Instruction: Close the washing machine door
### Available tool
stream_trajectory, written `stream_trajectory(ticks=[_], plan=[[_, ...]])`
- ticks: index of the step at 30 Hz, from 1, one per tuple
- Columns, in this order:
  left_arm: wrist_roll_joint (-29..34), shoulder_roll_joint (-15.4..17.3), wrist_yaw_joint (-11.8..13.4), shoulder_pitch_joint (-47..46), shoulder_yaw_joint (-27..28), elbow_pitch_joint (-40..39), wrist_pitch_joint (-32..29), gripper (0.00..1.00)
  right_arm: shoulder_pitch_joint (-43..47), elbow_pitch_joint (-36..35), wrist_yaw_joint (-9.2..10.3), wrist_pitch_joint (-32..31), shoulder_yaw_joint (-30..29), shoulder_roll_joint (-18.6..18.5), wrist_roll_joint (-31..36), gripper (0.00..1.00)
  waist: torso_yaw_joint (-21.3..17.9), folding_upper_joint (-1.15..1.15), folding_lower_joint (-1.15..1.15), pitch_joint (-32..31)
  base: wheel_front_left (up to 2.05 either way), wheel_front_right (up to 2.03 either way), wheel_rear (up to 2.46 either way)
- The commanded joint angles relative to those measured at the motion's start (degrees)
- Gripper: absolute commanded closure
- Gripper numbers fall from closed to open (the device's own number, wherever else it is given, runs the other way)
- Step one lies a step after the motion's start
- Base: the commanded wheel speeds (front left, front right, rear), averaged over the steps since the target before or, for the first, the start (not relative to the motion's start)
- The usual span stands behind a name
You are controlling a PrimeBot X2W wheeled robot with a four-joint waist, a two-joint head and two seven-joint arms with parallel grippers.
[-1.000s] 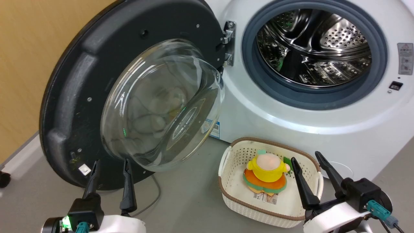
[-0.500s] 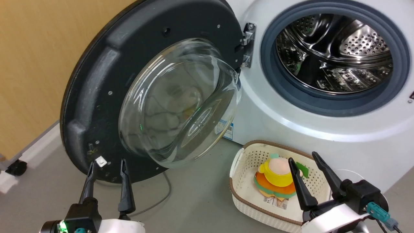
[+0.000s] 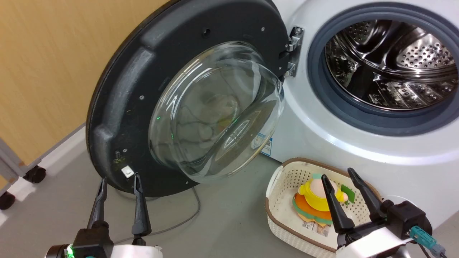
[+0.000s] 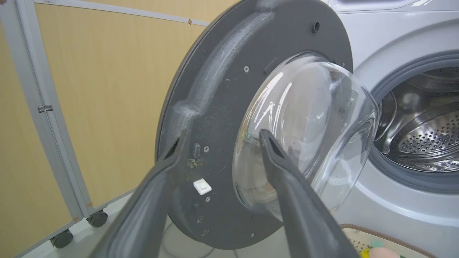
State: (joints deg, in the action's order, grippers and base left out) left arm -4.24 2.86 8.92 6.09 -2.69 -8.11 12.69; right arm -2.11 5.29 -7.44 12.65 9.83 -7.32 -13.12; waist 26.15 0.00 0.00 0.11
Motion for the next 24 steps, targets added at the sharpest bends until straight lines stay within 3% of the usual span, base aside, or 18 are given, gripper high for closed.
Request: stream_trajectory(ticks=[1, 20, 21, 22, 23, 24], plan=[[-0.3, 0.0, 0.4, 0.9, 0.0, -0.4, 0.5, 0.00, -1.0, 0.2, -0.04, 0.6, 0.2, -0.4, -0.8, 0.00, 0.4, 0.00, 0.00, -0.1, 0.00, 0.00, 0.00], [-0.4, 0.0, -0.2, 1.0, -0.6, -0.2, 2.3, 0.00, 0.7, -0.1, -0.05, 2.3, -0.9, -0.1, -1.5, 0.00, 3.6, 0.00, 0.00, -0.7, 0.00, 0.00, 0.00], [-0.4, 0.0, -0.3, 1.0, -0.7, -0.1, 2.3, 0.13, 0.9, -0.1, -0.05, 2.3, -0.9, 0.0, -1.4, 0.00, 3.5, 0.00, 0.00, -0.7, 0.00, 0.00, 0.00], [-0.4, 0.0, -0.4, 1.0, -0.7, 0.0, 2.3, 0.56, 1.1, -0.2, -0.05, 2.3, -1.0, 0.1, -1.4, 0.00, 3.5, 0.00, 0.00, -0.7, 0.00, 0.00, 0.00], [-0.3, 0.0, -0.6, 0.9, -0.8, 0.0, 2.3, 0.84, 1.3, -0.2, -0.05, 2.3, -1.1, 0.2, -1.3, 0.00, 3.5, 0.00, 0.00, -0.8, 0.00, 0.00, 0.00], [0.2, 0.0, -0.8, 0.5, -0.7, -0.7, 2.3, 1.00, 1.6, -0.4, -0.05, 2.3, -1.2, 0.3, -1.2, 0.00, 3.5, 0.00, 0.00, -0.8, 0.00, 0.00, 0.00]])
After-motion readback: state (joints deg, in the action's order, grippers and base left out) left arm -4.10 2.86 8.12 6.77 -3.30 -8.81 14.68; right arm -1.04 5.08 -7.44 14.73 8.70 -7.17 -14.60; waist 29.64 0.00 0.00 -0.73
